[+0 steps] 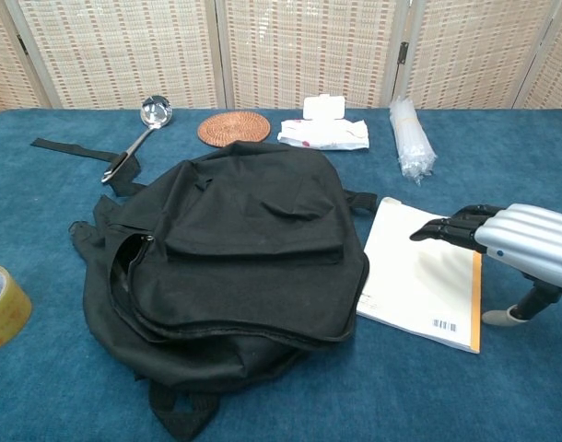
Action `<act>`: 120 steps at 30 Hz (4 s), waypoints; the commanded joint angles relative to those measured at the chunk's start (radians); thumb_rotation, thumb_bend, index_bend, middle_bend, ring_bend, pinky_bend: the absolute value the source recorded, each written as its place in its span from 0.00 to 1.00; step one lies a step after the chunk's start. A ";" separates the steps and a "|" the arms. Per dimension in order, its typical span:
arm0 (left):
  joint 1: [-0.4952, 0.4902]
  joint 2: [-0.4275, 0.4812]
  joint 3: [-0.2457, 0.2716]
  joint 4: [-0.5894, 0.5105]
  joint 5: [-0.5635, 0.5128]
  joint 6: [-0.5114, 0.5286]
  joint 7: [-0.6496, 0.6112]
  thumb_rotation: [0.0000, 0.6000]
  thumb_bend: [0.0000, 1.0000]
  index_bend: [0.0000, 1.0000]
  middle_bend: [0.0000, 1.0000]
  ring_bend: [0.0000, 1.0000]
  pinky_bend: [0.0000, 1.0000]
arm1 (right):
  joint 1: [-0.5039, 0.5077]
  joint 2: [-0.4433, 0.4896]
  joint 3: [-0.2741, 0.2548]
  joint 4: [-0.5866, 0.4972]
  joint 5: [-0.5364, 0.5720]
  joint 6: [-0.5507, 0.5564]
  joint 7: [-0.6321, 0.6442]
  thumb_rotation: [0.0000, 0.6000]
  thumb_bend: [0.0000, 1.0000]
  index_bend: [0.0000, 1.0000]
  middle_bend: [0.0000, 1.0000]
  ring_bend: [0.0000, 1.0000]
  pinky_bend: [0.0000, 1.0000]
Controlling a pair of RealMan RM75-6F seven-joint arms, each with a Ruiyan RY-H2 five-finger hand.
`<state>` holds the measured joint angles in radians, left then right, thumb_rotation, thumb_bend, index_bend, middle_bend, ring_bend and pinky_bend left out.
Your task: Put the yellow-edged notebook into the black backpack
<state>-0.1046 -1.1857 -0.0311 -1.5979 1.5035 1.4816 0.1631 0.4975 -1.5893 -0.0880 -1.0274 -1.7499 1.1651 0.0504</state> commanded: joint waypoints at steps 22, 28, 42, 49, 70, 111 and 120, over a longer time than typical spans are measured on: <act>0.006 -0.003 0.001 0.012 0.003 0.008 -0.016 1.00 0.23 0.14 0.04 0.07 0.00 | 0.032 -0.061 0.008 0.065 -0.004 0.043 0.033 1.00 0.26 0.30 0.26 0.31 0.20; 0.008 -0.003 0.002 0.017 0.006 0.012 -0.023 1.00 0.23 0.14 0.04 0.07 0.00 | 0.054 -0.052 0.033 0.043 0.007 0.048 0.031 1.00 0.26 0.31 0.27 0.32 0.21; 0.014 -0.012 0.001 0.034 -0.003 0.012 -0.051 1.00 0.23 0.14 0.04 0.07 0.00 | 0.078 -0.114 0.046 0.049 0.016 0.044 -0.010 1.00 0.28 0.34 0.30 0.36 0.31; 0.012 -0.015 0.002 0.036 0.003 0.010 -0.059 1.00 0.23 0.14 0.04 0.07 0.00 | 0.069 -0.169 0.039 0.102 0.013 0.063 -0.041 1.00 0.39 0.35 0.32 0.39 0.36; 0.017 -0.010 0.001 0.038 -0.001 0.011 -0.080 1.00 0.23 0.14 0.04 0.07 0.00 | 0.055 -0.262 0.096 0.183 0.076 0.115 -0.061 1.00 0.46 0.38 0.33 0.38 0.39; -0.091 0.029 -0.020 0.023 0.094 -0.068 -0.108 1.00 0.23 0.13 0.04 0.06 0.00 | -0.026 -0.152 0.168 0.185 0.120 0.355 -0.044 1.00 0.46 0.84 0.52 0.51 0.45; -0.265 0.062 -0.042 -0.040 0.174 -0.246 -0.149 1.00 0.23 0.15 0.05 0.08 0.00 | -0.072 0.005 0.233 0.073 0.106 0.549 -0.075 1.00 0.46 0.86 0.54 0.53 0.45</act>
<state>-0.3326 -1.1347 -0.0669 -1.6167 1.6544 1.2739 0.0284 0.4395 -1.6175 0.1249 -0.9227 -1.6383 1.6798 -0.0116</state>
